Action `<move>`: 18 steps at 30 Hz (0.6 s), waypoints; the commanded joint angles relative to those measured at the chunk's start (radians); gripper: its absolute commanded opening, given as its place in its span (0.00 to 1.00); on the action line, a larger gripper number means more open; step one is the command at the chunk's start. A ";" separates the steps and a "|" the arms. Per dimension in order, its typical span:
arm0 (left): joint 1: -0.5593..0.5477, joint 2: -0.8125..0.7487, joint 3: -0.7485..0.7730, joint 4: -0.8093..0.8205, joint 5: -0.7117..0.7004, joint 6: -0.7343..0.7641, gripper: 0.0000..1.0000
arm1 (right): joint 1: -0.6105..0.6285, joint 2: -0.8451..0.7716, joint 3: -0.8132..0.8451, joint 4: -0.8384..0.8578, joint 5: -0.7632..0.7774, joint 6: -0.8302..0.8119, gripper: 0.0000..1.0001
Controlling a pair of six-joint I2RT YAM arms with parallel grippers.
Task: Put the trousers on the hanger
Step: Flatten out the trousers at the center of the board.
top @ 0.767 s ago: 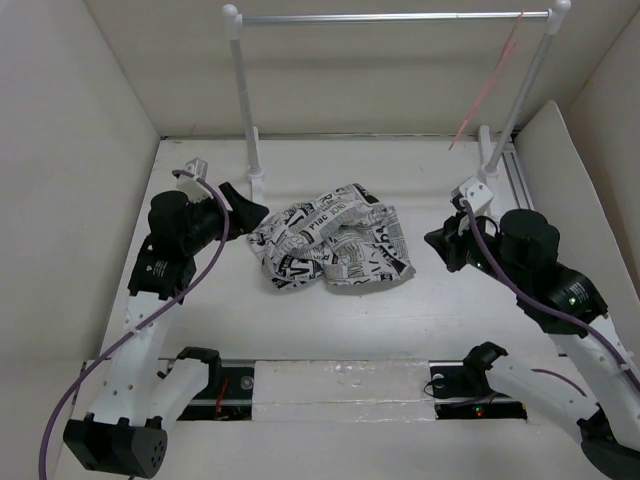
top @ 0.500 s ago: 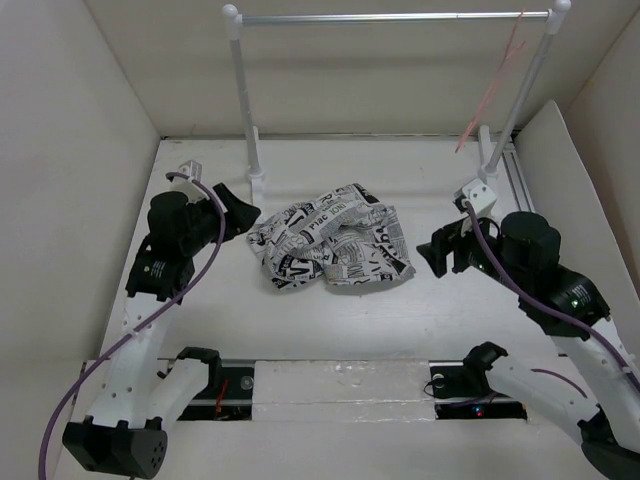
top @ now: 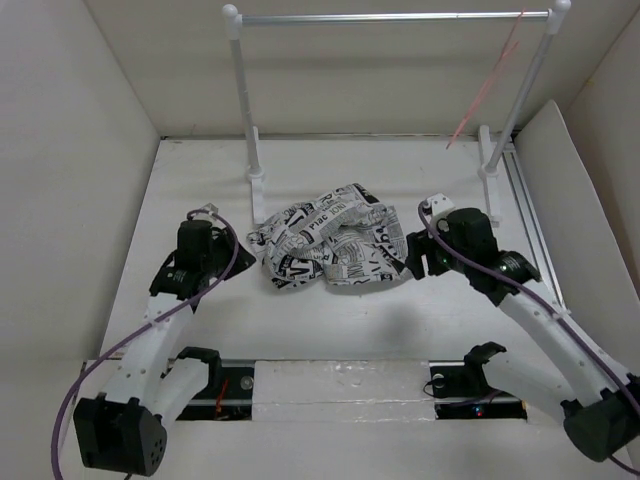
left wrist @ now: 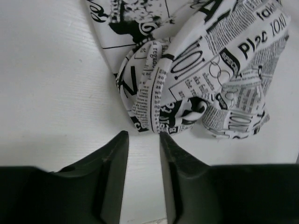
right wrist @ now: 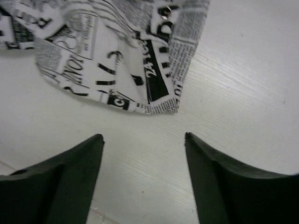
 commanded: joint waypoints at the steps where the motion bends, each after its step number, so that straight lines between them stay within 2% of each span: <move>1: -0.005 0.050 0.004 0.112 -0.056 -0.002 0.32 | -0.090 0.060 -0.059 0.169 -0.049 0.031 0.80; 3: -0.005 0.116 0.006 0.121 -0.061 0.003 0.35 | -0.126 0.150 -0.101 0.244 -0.078 0.050 0.82; 4: -0.005 0.125 -0.020 0.138 -0.032 -0.003 0.43 | -0.137 0.183 -0.111 0.270 -0.106 0.051 0.82; 5: -0.019 0.129 -0.040 0.152 -0.030 -0.017 0.46 | -0.137 0.253 -0.111 0.282 -0.100 0.053 0.83; 7: -0.103 0.119 -0.101 0.190 -0.057 -0.095 0.55 | -0.137 0.304 -0.120 0.299 -0.106 0.059 0.83; 9: -0.155 0.112 -0.150 0.248 -0.065 -0.158 0.58 | -0.158 0.354 -0.138 0.353 -0.142 0.067 0.83; 12: -0.232 0.139 -0.209 0.343 -0.099 -0.242 0.60 | -0.158 0.396 -0.178 0.442 -0.186 0.076 0.82; 15: -0.232 0.214 -0.209 0.417 -0.102 -0.255 0.60 | -0.158 0.430 -0.188 0.485 -0.175 0.071 0.81; 16: -0.232 0.239 -0.198 0.431 -0.110 -0.252 0.57 | -0.158 0.460 -0.191 0.500 -0.182 0.070 0.80; 18: -0.232 0.315 -0.184 0.460 -0.134 -0.236 0.55 | -0.169 0.491 -0.194 0.526 -0.196 0.064 0.74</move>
